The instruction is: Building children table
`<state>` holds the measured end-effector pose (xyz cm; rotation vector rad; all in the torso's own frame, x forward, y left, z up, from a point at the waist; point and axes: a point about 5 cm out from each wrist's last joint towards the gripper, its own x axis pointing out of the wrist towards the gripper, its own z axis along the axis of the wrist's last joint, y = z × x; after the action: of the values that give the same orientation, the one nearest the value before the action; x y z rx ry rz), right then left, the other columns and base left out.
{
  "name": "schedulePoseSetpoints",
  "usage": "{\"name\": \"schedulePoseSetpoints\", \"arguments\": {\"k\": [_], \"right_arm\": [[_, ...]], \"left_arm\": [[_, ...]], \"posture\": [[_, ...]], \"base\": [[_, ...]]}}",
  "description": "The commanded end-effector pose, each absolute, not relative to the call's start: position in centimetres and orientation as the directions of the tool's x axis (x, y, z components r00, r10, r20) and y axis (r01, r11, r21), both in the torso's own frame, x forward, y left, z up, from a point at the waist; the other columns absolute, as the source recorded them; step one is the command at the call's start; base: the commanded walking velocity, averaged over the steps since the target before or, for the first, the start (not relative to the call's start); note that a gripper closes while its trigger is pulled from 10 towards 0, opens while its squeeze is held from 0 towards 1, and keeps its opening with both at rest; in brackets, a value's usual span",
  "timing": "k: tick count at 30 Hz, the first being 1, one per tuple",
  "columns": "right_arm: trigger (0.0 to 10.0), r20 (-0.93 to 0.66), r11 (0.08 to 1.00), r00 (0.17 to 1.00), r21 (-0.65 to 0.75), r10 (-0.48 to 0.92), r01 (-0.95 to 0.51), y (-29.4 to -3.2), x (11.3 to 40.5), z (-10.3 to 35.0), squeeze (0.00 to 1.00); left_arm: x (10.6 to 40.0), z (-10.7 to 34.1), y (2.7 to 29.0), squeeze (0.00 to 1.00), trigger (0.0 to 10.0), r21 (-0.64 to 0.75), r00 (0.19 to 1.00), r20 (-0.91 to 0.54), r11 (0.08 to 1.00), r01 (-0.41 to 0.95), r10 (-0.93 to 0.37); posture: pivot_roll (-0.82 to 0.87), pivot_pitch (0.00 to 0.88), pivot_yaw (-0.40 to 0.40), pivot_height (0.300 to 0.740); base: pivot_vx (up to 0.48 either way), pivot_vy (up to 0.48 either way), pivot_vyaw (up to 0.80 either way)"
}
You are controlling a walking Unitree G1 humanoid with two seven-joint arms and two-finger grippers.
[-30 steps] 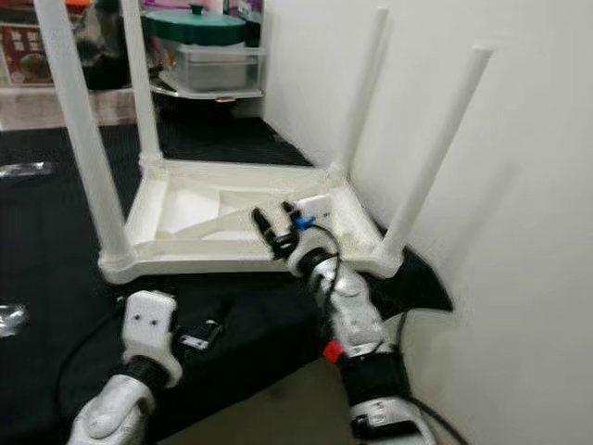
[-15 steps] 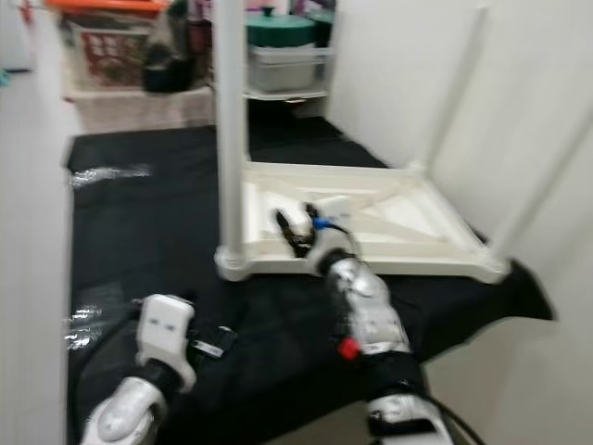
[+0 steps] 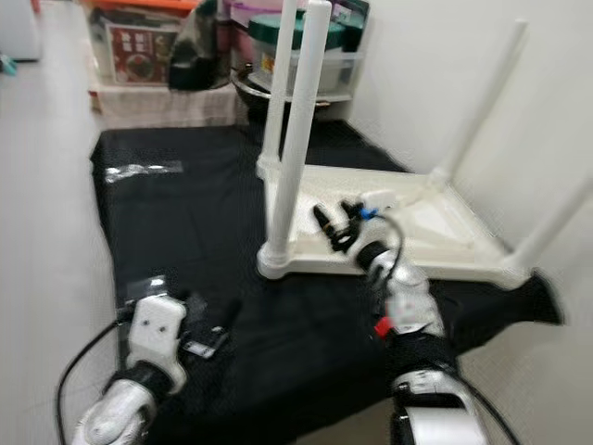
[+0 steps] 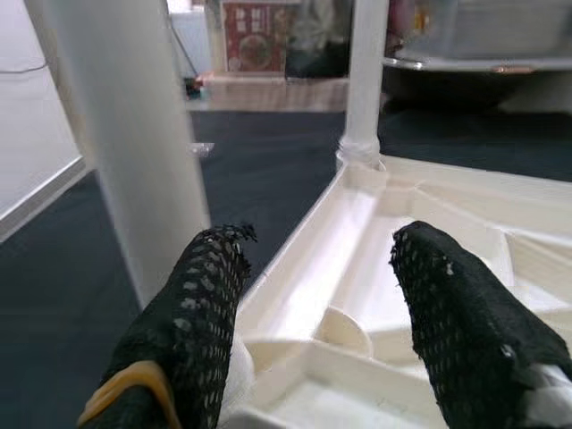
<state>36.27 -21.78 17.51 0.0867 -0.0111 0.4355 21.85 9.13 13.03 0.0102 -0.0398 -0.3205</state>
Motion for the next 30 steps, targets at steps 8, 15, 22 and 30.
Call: {"name": "schedulePoseSetpoints", "arguments": {"k": [8, 15, 22, 30], "right_arm": [[10.0, 0.075, 0.829, 0.835, 0.105, 0.544, -0.550, -21.0, 36.4, 18.5, 0.00], [10.0, 0.082, 0.779, 0.785, 0.098, 0.613, -0.619, -19.4, 36.4, 18.8, 0.00], [10.0, 0.013, 0.551, 0.557, 0.127, 0.830, -0.825, -19.0, 34.7, 18.5, 0.00], [10.0, -0.001, 0.470, 0.471, 0.079, 0.882, -0.879, -18.2, 34.8, 19.2, 0.00]], "left_arm": [[21.6, 13.2, 8.4, 0.00, 10.0, 0.064, 0.932, 0.037, 0.931, 0.359, -0.362], [21.8, 13.2, 8.9, 0.00, 10.0, 0.041, 0.945, 0.029, 0.945, 0.324, -0.325], [21.8, 13.2, 8.8, 0.00, 10.0, 0.042, 0.946, 0.029, 0.946, 0.321, -0.322], [21.8, 13.2, 8.8, 0.00, 10.0, 0.044, 0.945, 0.029, 0.944, 0.326, -0.327]], "posture": [[0.09, 0.012, -0.124, 0.740], [0.09, 0.016, -0.127, 0.740], [0.08, 0.022, -0.128, 0.740], [0.09, 0.028, -0.126, 0.740]], "base": [[0.000, -0.263, 0.00], [0.000, -0.059, 0.00], [0.000, 0.000, 0.00], [0.000, 0.000, 0.00]]}}
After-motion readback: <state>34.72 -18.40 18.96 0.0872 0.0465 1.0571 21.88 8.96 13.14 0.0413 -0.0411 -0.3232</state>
